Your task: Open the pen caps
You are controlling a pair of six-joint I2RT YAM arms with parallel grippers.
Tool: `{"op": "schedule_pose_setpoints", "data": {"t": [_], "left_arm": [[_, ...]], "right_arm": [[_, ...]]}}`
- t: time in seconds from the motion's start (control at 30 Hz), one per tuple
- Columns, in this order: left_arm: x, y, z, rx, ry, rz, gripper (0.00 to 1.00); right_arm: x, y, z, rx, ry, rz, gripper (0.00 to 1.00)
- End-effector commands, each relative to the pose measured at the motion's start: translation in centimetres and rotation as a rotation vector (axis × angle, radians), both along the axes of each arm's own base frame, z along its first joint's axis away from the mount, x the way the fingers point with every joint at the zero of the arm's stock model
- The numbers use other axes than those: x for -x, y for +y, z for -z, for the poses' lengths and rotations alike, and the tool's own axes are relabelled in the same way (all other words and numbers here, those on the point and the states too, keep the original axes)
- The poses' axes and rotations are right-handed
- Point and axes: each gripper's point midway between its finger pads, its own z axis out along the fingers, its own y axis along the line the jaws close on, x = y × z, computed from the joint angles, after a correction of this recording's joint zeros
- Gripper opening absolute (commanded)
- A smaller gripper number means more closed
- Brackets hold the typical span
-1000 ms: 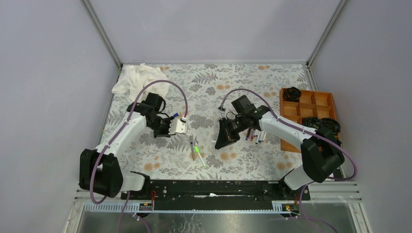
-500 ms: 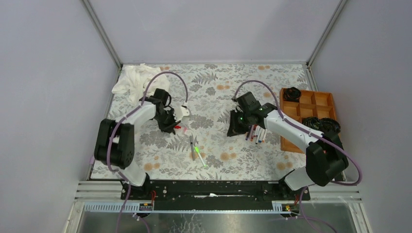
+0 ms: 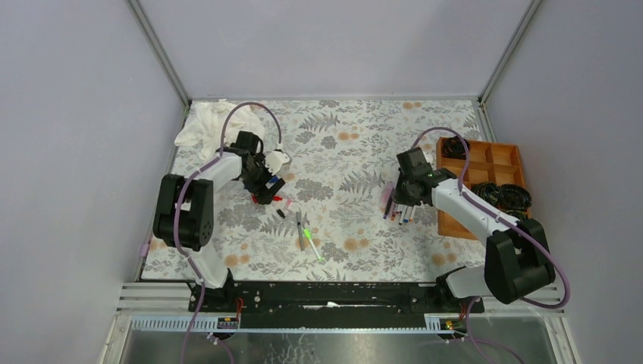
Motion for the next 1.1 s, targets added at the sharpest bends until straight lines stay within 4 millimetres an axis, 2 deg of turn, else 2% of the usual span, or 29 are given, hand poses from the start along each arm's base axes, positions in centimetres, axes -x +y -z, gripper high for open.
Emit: {"op": "schedule_pose_setpoints", "data": {"t": [0.0, 0.1, 0.23, 0.37, 0.5, 0.63, 0.83, 0.97, 1.07], "left_arm": [[-0.9, -1.3, -3.5, 0.072, -0.072, 0.002, 0.99], [-0.9, -1.8, -5.9, 0.110, -0.086, -0.003, 0.99], [-1.0, -2.5, -9.3, 0.159, -0.106, -0.033, 0.98], [-0.9, -3.1, -12.1, 0.202, -0.141, -0.045, 0.98], [-0.3, -3.3, -13.6, 0.229, -0.160, -0.049, 0.98], [0.0, -2.8, -13.8, 0.215, -0.172, -0.068, 0.98], [0.7, -2.8, -12.3, 0.213, -0.127, -0.073, 0.98], [1.6, -3.6, -11.6, 0.255, -0.079, -0.052, 0.99], [2.0, -4.2, -10.8, 0.275, -0.033, -0.057, 0.99]], "right_arm": [[-2.3, -2.4, 0.6, 0.104, -0.065, 0.115, 0.00], [-3.1, -3.4, 1.0, 0.159, -0.082, 0.146, 0.00], [-3.5, -4.0, 1.9, 0.209, -0.062, 0.156, 0.07], [-3.6, -3.9, 2.7, 0.221, -0.027, 0.155, 0.22], [-3.6, -3.9, 2.9, 0.221, -0.022, 0.155, 0.30], [-3.4, -3.9, 2.5, 0.217, -0.023, 0.155, 0.39], [-3.5, -3.4, 0.9, 0.177, -0.056, 0.145, 0.40], [-3.7, -1.3, -1.2, 0.088, -0.110, 0.078, 0.42], [-3.2, 1.4, -2.8, 0.069, -0.156, -0.014, 0.51]]}}
